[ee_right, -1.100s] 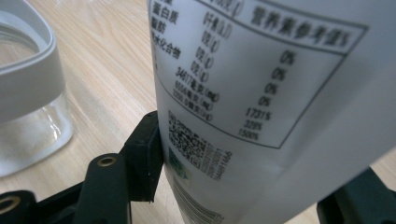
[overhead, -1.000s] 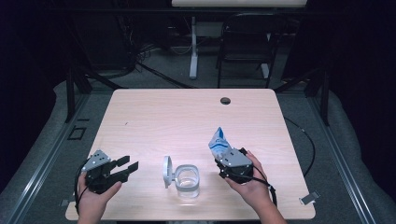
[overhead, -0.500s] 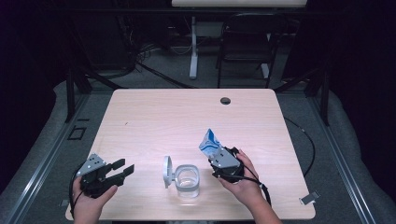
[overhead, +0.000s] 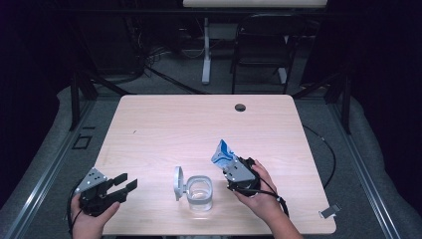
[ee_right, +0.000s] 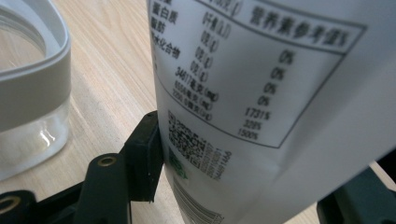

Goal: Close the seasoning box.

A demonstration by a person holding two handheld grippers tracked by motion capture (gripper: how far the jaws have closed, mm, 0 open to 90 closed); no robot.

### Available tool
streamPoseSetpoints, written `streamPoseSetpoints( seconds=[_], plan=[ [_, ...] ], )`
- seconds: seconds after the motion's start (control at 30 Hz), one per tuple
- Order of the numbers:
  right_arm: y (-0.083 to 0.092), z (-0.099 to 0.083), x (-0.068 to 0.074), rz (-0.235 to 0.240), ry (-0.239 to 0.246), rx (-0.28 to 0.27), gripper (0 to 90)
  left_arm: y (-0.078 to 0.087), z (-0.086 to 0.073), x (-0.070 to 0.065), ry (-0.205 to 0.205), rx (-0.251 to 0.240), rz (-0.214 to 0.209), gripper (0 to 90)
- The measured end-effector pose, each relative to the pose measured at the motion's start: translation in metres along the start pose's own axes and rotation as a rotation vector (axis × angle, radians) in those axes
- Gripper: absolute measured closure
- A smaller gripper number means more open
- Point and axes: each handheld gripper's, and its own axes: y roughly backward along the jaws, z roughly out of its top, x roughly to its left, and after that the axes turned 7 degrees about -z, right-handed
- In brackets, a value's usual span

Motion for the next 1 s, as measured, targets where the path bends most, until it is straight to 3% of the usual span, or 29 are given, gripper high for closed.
streamPoseSetpoints(
  seconds=[0.3, 0.5, 0.63, 0.7, 1.0],
  plan=[
    [0.002, 0.0, 0.001, -0.008, 0.046, 0.008, 40.3, -0.002, -0.001, 0.001, 0.002, 0.004, 0.003, 52.4],
    [0.006, 0.004, 0.007, -0.022, 0.124, 0.004, 40.3, -0.001, -0.001, 0.001, 0.004, 0.003, 0.006, 52.4],
    [0.008, 0.006, 0.01, -0.023, 0.149, -0.007, 40.4, -0.001, -0.001, 0.001, 0.003, 0.003, 0.007, 52.4],
    [0.009, 0.008, 0.013, -0.039, 0.199, 0.002, 40.4, -0.001, -0.001, 0.001, 0.004, 0.002, 0.007, 52.4],
    [0.01, 0.011, 0.021, -0.05, 0.268, -0.006, 40.4, -0.001, 0.0, 0.001, 0.003, 0.002, 0.006, 52.4]
  ],
)
